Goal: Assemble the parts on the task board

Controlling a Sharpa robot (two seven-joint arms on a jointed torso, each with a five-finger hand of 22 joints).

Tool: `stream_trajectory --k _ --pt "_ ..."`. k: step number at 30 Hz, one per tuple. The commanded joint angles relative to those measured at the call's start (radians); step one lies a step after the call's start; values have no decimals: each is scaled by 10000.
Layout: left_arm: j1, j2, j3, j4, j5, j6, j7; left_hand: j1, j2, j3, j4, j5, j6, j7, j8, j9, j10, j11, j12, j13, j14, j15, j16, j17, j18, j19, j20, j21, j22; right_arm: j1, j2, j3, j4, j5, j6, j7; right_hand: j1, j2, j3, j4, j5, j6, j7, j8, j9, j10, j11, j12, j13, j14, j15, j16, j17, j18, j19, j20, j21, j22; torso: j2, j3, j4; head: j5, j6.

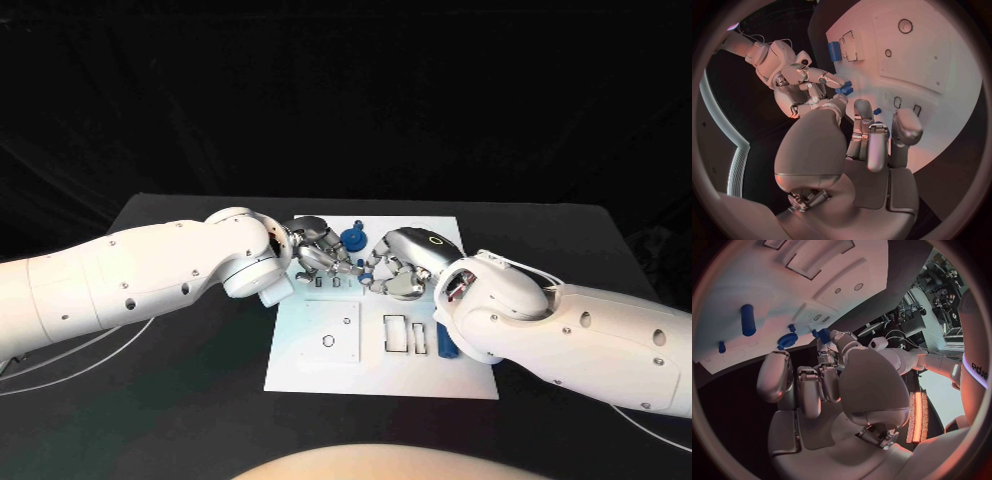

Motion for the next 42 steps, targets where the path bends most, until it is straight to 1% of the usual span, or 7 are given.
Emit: stream_trajectory --k 1,12,13,20,25,32,42 --pt "-7 15 -4 1 -37 163 -12 92 -2 2 -57 3 -75 28 44 11 -77 17 30 -9 590 -86 42 1578 -98 3 -8 45 17 39 7 28 59 -206 -128 24 106 -27 -4 -60 54 87 -175 32 7 350 -56 -2 1424 1080 -70 62 2633 -90 63 11 51 8 2 2 -11 4 18" --pt "-6 14 -3 -12 -44 173 -14 115 -2 -1 -69 3 -79 29 45 9 -80 18 34 -5 604 -85 74 1612 -104 18 -7 64 52 92 8 32 116 -266 -21 -34 139 -35 5 -89 70 84 -175 33 16 346 -57 -15 1419 1080 -71 62 2633 -96 71 10 78 39 1 6 0 -8 -5" --pt "-6 14 -3 -13 -47 174 -14 116 -2 -1 -69 3 -79 29 45 9 -80 18 34 -4 605 -85 76 1613 -105 18 -7 65 54 100 6 32 120 -273 -14 -41 139 -35 5 -89 70 84 -175 33 16 346 -57 -15 1419 1080 -71 62 2633 -96 71 10 78 39 1 0 0 -10 -5" --pt "-7 41 -3 -33 -60 184 -6 116 -2 -1 -69 3 -79 29 45 9 -80 18 34 -4 605 -85 76 1613 -105 18 -7 65 54 176 -11 33 150 -340 29 -103 147 -38 7 -96 73 83 -174 33 19 344 -57 -21 1415 1080 -71 62 2633 -97 72 9 82 44 3 -10 -6 -31 -3" --pt "-7 47 -3 -34 -62 177 2 116 -2 -1 -69 3 -79 29 45 9 -80 18 34 -4 605 -85 76 1613 -105 18 -7 65 54 218 -16 34 159 -369 75 -141 151 -40 7 -101 74 83 -174 34 20 349 -57 -9 1424 1080 -71 62 2633 -103 82 9 110 70 0 -1 0 -40 1" --pt "-7 46 -3 -29 -63 178 13 125 0 -5 -73 3 -81 32 46 8 -91 20 25 -18 608 -84 83 1620 -107 22 -7 72 65 239 -1 34 153 -389 139 -177 156 -42 8 -105 74 84 -175 35 22 353 -57 3 1432 1080 -71 62 2633 -107 88 9 126 86 1 -1 9 -32 -5" --pt "-7 61 -2 -25 -38 133 43 115 1 -18 -64 1 -84 40 46 5 -112 26 0 -51 607 -82 84 1620 -107 20 -6 75 69 251 67 34 94 -380 334 -193 160 -42 9 -109 74 88 -175 37 26 361 -57 20 1444 1080 -71 62 2633 -110 93 9 140 100 2 -3 -3 -18 6"
